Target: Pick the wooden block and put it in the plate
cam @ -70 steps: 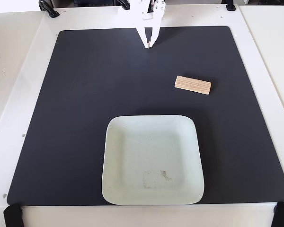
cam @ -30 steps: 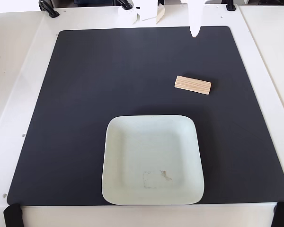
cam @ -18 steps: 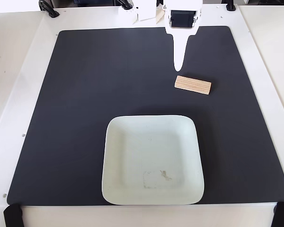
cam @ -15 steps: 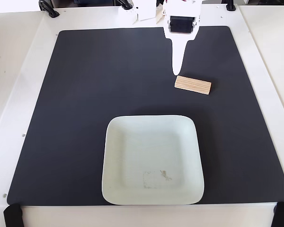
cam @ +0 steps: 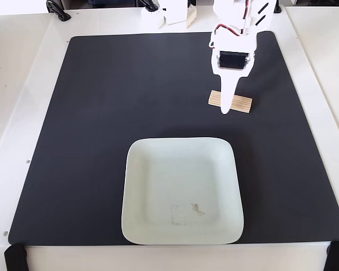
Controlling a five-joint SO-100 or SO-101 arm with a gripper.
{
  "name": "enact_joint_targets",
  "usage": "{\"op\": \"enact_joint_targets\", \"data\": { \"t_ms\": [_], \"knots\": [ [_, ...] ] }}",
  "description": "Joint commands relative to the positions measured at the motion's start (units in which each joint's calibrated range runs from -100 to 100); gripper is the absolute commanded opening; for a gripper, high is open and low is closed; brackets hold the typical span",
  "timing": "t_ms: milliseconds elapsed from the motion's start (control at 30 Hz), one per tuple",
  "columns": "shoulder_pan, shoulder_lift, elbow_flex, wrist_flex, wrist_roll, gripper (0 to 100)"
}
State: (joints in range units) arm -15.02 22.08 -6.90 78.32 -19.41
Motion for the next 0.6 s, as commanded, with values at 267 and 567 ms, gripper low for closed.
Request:
{"op": "enact_joint_targets", "data": {
  "t_ms": [267, 567],
  "knots": [
    [-2.45, 0.21, -2.24, 3.30, -0.19, 27],
    [-3.01, 1.99, -2.51, 2.77, -0.19, 27]
  ]
}}
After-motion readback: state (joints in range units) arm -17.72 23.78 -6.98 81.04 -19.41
